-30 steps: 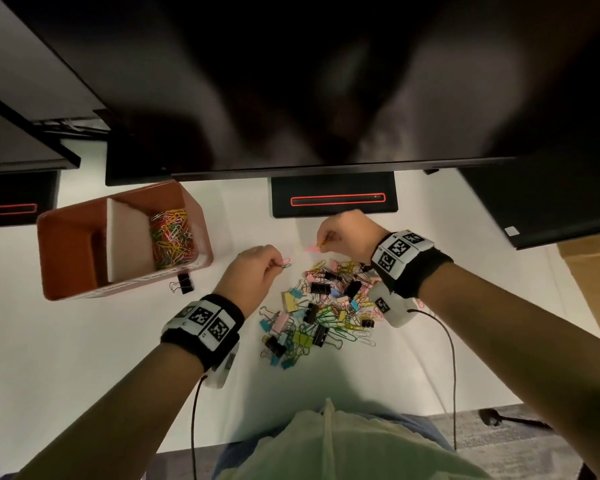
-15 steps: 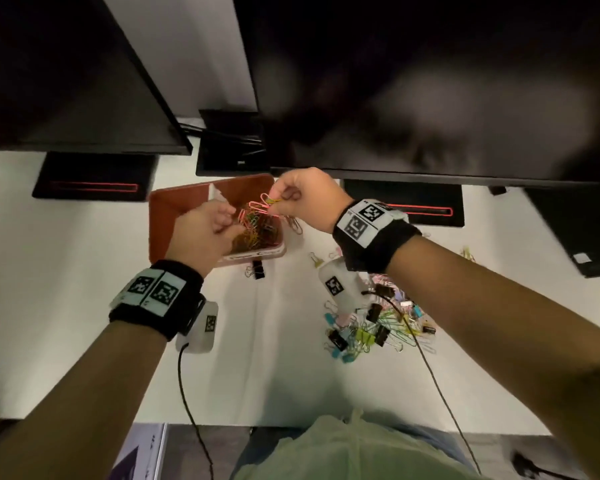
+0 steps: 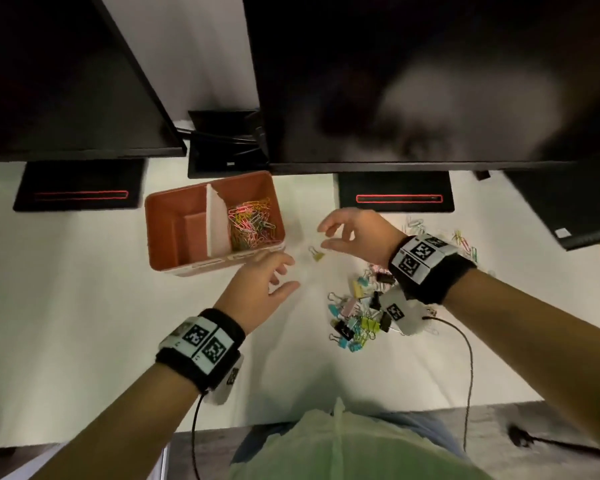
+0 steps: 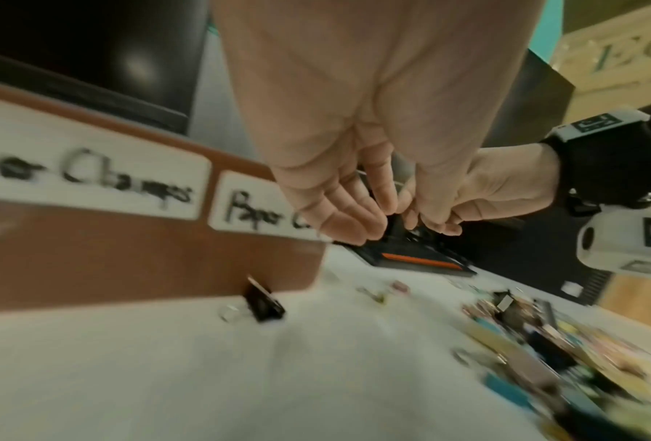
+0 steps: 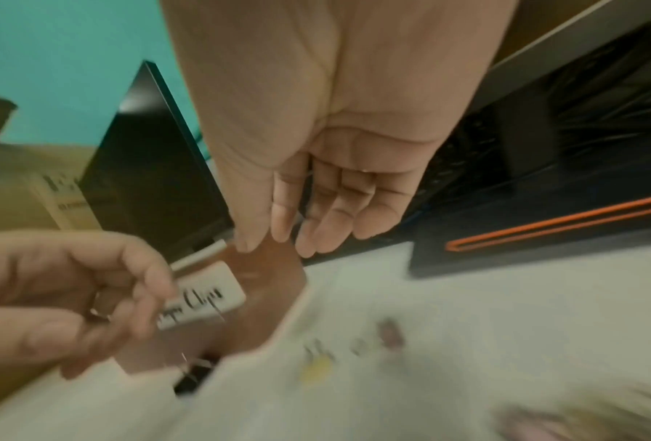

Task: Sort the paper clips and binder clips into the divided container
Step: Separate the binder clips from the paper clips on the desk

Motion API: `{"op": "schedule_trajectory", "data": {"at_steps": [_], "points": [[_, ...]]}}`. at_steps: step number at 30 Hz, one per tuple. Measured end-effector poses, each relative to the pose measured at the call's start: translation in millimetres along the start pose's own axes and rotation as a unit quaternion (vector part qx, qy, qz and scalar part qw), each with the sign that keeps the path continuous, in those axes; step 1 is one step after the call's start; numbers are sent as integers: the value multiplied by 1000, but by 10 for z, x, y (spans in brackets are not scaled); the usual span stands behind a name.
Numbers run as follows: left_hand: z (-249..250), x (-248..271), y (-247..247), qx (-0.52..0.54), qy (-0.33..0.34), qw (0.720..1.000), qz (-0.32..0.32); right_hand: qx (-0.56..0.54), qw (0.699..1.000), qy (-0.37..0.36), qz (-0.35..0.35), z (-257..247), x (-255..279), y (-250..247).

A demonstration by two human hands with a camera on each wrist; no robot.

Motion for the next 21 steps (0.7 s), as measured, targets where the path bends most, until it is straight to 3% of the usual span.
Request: {"op": "schedule_trajectory", "data": {"at_steps": [4,8,14,21], "points": [[246,-82,704,-65,33,990,-122,85,986,74,-126,585,446,300],[449,-109,1212,-118,78,975,-173,131,976,47,-169,734,645,523],[331,-300,1322,-116,48,981,-144,149,981,31,-120,829,484,533],[173,-418,803,-126,26,990,-57,152,988,28,-20,913,372,156]]}}
Point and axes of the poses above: each hand's wrist, its own x-axis away from the middle knuckle, its own y-axis out of the palm, z = x × y, the point moved 10 cm from there along -x, towards the middle knuckle, and after that the axes turned 6 degrees about -z, right-handed, at the moved point
